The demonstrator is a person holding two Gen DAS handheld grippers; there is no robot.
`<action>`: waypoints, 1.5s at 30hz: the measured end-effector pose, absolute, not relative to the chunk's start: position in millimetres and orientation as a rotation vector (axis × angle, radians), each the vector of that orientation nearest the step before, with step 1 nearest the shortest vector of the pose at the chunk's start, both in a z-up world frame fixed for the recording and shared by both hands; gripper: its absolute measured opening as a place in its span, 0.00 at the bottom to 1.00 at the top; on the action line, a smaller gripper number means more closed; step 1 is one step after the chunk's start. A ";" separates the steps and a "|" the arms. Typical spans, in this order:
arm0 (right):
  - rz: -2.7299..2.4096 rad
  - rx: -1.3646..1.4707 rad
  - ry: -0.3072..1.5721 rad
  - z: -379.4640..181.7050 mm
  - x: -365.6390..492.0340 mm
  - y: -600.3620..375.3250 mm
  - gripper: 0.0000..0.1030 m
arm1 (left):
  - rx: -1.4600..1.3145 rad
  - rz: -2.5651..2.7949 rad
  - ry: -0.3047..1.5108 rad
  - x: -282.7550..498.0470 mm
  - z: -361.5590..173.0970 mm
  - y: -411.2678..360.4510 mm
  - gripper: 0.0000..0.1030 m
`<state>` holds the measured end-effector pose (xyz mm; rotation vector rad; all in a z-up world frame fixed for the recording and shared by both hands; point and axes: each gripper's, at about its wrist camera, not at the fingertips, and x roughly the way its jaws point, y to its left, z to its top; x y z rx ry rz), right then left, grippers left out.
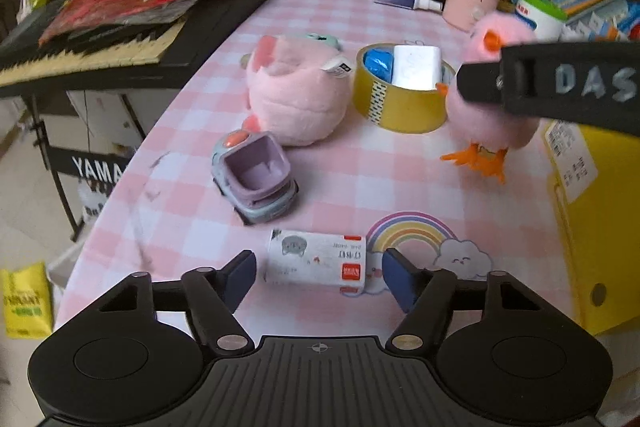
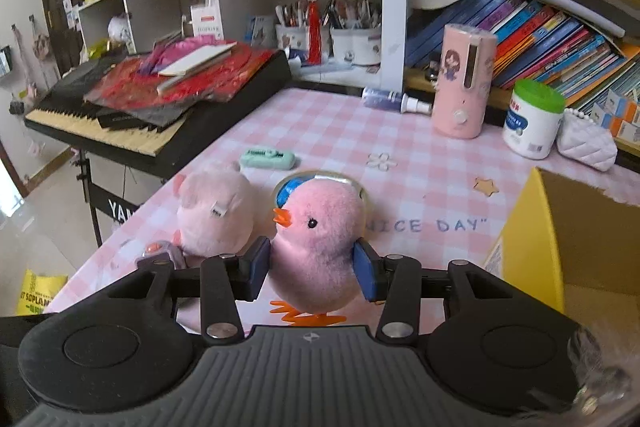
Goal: Organize objects
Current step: 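Grasp the pink plush chick with the right tool while the left tool grasps the white card box, then carry the chick and card box toward the yellow box with both tools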
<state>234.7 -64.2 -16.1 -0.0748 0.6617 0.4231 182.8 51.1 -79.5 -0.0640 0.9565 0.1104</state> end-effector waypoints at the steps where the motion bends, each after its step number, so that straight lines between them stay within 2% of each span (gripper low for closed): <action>1: 0.427 -0.074 0.657 -14.9 234.4 -65.7 0.41 | -0.050 0.113 0.962 185.4 -81.6 50.2 0.55; 7: 0.439 -0.085 0.667 -14.4 230.1 -69.5 0.41 | -0.075 0.117 0.956 188.1 -80.3 54.0 0.51; 22: 0.425 -0.058 0.641 5.8 173.1 -77.0 0.41 | -0.219 0.162 0.708 117.6 11.5 106.8 0.51; 45: 0.279 -0.023 0.701 -5.8 34.3 -63.0 0.41 | -0.140 -0.033 0.750 9.4 -1.5 111.7 0.51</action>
